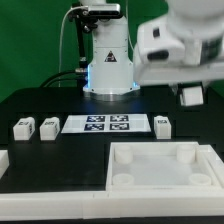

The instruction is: Assemble one leg

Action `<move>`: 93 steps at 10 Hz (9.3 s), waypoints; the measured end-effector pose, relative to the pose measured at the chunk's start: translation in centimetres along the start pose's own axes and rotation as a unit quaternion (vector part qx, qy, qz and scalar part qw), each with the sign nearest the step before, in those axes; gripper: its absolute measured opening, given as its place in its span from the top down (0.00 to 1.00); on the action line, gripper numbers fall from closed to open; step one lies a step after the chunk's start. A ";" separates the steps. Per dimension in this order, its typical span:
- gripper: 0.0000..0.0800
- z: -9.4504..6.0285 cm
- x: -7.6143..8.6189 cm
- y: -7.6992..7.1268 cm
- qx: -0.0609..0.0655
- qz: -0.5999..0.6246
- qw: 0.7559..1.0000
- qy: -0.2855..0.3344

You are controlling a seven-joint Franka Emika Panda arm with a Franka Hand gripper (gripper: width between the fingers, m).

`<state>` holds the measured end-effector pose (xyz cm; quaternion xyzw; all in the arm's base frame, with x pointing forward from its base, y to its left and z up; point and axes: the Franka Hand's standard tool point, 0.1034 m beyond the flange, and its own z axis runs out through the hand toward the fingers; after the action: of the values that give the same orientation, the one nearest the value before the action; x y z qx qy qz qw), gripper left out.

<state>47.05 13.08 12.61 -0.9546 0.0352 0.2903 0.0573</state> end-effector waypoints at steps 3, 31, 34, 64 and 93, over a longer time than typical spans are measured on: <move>0.64 -2.0 1.2 -0.4 0.012 -0.013 0.979 0.202; 0.64 -4.9 13.8 0.8 -0.014 -0.093 0.829 0.551; 0.64 -4.1 14.4 1.4 -0.017 -0.091 0.832 0.547; 0.19 -5.7 14.4 0.7 -0.008 -0.083 0.912 0.401; 0.19 -4.4 15.9 0.3 0.136 0.372 0.891 0.224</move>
Offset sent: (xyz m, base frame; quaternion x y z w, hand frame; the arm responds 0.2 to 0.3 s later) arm 0.0000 0.0000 0.0000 0.0000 0.2667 0.0000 0.9638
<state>62.58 11.66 7.31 -0.8941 0.4388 0.0617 0.0652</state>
